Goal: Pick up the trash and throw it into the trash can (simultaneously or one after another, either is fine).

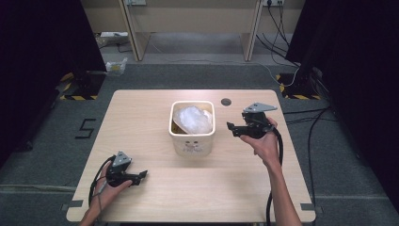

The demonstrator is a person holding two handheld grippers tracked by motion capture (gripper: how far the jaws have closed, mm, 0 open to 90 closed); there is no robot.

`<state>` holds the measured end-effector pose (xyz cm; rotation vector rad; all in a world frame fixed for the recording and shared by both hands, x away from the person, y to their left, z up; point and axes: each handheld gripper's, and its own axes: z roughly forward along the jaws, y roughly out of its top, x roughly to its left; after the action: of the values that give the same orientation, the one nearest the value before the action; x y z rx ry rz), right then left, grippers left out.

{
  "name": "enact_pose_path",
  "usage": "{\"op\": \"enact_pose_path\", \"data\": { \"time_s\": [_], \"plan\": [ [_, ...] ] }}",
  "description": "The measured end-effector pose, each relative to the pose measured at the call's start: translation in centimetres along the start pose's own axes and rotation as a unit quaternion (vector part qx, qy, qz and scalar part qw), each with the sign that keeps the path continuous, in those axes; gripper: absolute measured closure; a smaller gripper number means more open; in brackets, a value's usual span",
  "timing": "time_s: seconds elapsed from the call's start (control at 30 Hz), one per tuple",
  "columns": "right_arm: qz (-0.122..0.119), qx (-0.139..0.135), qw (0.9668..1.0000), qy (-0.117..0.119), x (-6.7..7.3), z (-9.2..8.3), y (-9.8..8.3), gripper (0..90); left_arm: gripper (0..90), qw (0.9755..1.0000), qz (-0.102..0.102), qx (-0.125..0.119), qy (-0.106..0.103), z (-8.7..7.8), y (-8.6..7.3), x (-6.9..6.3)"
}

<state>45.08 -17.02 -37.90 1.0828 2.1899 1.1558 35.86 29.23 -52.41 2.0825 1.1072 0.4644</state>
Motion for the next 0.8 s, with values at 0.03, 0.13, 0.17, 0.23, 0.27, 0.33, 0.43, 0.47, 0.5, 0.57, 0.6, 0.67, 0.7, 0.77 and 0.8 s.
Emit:
{"op": "enact_pose_path", "data": {
  "time_s": [0.03,0.13,0.17,0.23,0.27,0.33,0.43,0.47,0.5,0.57,0.6,0.67,0.7,0.77,0.8],
  "plan": [
    [0.003,0.002,1.0000,-0.001,0.0,0.0,-0.2,26.7,11.6,1.0000,0.000,0.000,0.000,0.0,0.0,0.0],
    [0.002,0.005,1.0000,-0.003,-0.1,0.0,-0.5,26.5,11.6,1.0000,0.001,0.000,0.001,0.0,0.0,0.0],
    [0.001,0.006,1.0000,-0.003,-0.1,0.0,-0.6,26.4,11.6,1.0000,0.001,0.001,0.001,0.0,0.0,0.0],
    [0.001,0.009,1.0000,-0.003,-0.2,-0.1,-0.9,26.4,11.6,1.0000,0.001,0.001,0.000,0.0,0.0,0.0],
    [0.002,0.009,0.9999,-0.004,-0.2,-0.1,-1.0,26.3,11.6,1.0000,0.001,0.001,0.000,0.0,0.0,0.0],
    [0.001,0.013,0.9999,-0.004,-0.2,-0.1,-1.3,26.1,11.6,1.0000,0.001,0.001,0.000,0.0,0.0,0.0],
    [0.000,0.021,0.9997,-0.008,-0.2,-0.1,-1.7,26.0,11.6,1.0000,0.001,0.001,0.000,0.0,0.0,0.0],
    [-0.004,0.023,0.9997,-0.011,-0.2,-0.1,-1.8,26.0,11.6,1.0000,0.001,0.000,0.001,0.0,0.0,0.0],
    [-0.004,0.024,0.9996,-0.015,-0.2,-0.1,-1.9,26.0,11.6,1.0000,0.001,0.001,0.000,0.0,0.0,0.0],
    [-0.004,0.024,0.9996,-0.013,-0.1,-0.2,-2.2,26.0,11.6,1.0000,0.000,0.000,0.000,0.0,0.0,0.0],
    [-0.005,0.026,0.9996,-0.013,-0.1,-0.2,-2.3,26.0,11.6,1.0000,0.000,0.000,0.000,0.0,0.0,0.0],
    [-0.007,0.028,0.9995,-0.016,-0.1,-0.2,-2.5,26.0,11.6,1.0000,0.001,0.001,0.000,0.0,0.0,0.0],
    [-0.008,0.029,0.9994,-0.019,-0.1,-0.2,-2.6,26.0,11.6,1.0000,0.000,0.000,0.000,0.0,0.0,0.0],
    [-0.011,0.025,0.9992,-0.028,-0.1,-0.3,-2.9,26.1,11.6,1.0000,0.000,0.000,0.000,0.0,0.0,0.0],
    [-0.013,0.028,0.9990,-0.031,-0.1,-0.4,-3.0,26.0,11.6,1.0000,0.000,0.000,0.000,0.0,0.0,0.0]
  ]
}}
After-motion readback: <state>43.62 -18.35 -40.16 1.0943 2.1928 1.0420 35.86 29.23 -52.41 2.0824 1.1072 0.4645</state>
